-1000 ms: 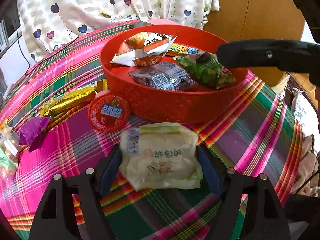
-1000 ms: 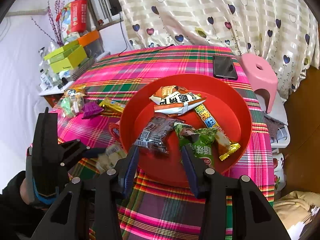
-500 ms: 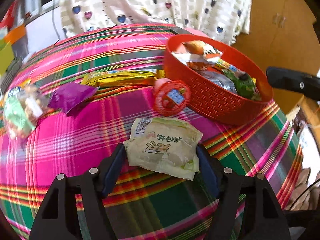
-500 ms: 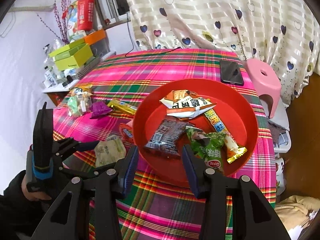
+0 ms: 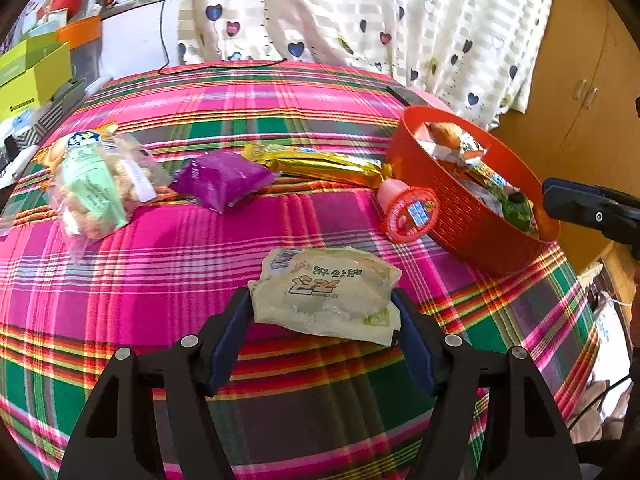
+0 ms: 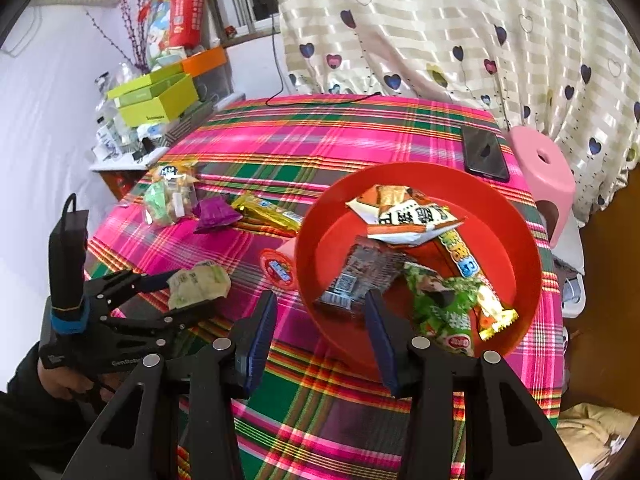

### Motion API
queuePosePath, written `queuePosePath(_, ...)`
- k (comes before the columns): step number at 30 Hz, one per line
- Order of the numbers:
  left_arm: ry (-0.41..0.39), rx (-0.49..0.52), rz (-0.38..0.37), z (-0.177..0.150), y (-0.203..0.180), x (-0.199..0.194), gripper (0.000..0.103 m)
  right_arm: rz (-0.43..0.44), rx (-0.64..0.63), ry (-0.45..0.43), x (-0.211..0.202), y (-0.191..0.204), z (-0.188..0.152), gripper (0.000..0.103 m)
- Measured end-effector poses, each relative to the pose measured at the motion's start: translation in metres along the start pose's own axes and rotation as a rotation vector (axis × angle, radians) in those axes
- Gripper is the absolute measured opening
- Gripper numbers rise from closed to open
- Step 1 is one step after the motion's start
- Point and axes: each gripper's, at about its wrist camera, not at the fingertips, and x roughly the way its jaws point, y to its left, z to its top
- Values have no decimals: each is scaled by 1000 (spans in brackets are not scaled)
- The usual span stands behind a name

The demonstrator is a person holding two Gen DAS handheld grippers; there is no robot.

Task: Organize snacks
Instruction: 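Lift the white-green packet with the left gripper while the right gripper reaches to the gold bar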

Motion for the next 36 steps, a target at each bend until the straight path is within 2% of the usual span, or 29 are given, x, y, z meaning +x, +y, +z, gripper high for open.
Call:
queuePosePath(6, -30, -29, 7, 2, 10, -11, 68, 2, -33, 10, 9, 11, 8, 44)
queuePosePath(7, -33, -33, 8, 3, 11, -12, 61, 4, -40, 13, 11, 13, 9, 44)
queuePosePath(8, -33, -37, 0, 4, 13, -13, 33, 6, -47, 16, 13, 15, 11, 44)
queuePosePath(9, -27, -42, 10, 5, 14, -13, 27, 5, -54, 20, 16, 18, 12, 44)
queuePosePath(12, -33, -53, 28, 5, 19, -14, 27, 15, -67, 26, 22, 24, 17, 44)
queuePosePath(17, -28, -105, 9, 3, 34, -14, 27, 28, -82, 36, 27, 30, 18, 44)
queuePosePath(22, -53, -154, 44, 2, 50, -26, 29, 34, -79, 41, 30, 30, 17, 44)
queuePosePath(24, -69, -185, 66, 0, 58, -31, 34, 36, -82, 42, 31, 31, 18, 44)
queuePosePath(26, -82, -227, 90, 1, 68, -34, 46, 40, -86, 41, 31, 32, 18, 44)
queuePosePath(29, -81, -278, 83, 4, 75, -32, 56, 44, -96, 42, 33, 35, 20, 44)
queuePosePath(32, -72, -295, 70, 6, 70, -24, 63, 43, -114, 45, 37, 39, 25, 44)
queuePosePath(36, -23, -306, 75, 11, 58, -2, 64, 45, -128, 38, 39, 42, 32, 44)
